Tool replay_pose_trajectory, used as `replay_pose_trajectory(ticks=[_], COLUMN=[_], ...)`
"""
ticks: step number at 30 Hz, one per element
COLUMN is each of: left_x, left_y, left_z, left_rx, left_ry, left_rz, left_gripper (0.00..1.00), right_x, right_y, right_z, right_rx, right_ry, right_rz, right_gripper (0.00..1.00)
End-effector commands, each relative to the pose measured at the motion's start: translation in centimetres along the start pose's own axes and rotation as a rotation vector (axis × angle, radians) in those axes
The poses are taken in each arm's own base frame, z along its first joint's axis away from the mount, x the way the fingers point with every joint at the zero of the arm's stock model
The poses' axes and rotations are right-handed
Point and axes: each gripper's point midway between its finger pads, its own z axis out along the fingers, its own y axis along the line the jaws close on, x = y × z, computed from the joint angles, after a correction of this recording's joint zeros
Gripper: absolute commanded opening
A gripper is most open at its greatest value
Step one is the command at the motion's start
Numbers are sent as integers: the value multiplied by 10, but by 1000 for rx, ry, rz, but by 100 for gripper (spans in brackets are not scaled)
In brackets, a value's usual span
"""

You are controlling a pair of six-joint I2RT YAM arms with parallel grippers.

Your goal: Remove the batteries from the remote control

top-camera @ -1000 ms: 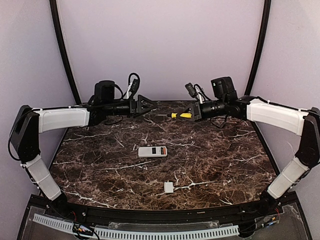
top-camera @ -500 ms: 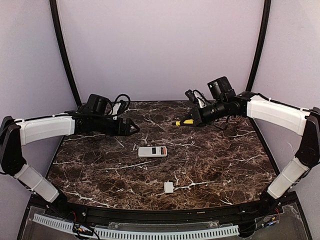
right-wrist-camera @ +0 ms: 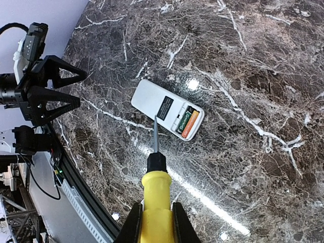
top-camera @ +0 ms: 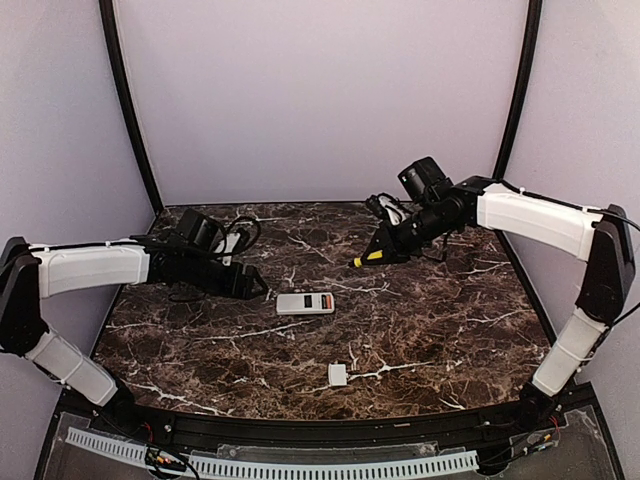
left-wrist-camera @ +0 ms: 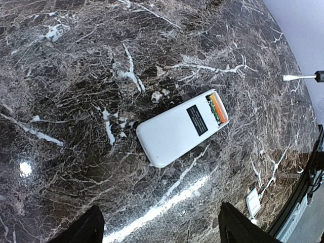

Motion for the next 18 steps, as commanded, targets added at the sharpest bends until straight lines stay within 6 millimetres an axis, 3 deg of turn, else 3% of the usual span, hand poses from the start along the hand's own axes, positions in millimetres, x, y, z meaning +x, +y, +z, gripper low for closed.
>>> replay_pose_trajectory(ticks=[1, 18], left_x=[13, 20], left_y=[0, -11], left_z=[10, 47], left_rx=[-25, -59], left_ry=[58, 157], left_rz=[32, 35], left_gripper=[77, 78], right_x=[-5, 4], right_y=[3, -7], right_z=[1, 28], right_rx=[31, 121], right_ry=[8, 71], right_rz=[9, 38], right_gripper=[0, 0])
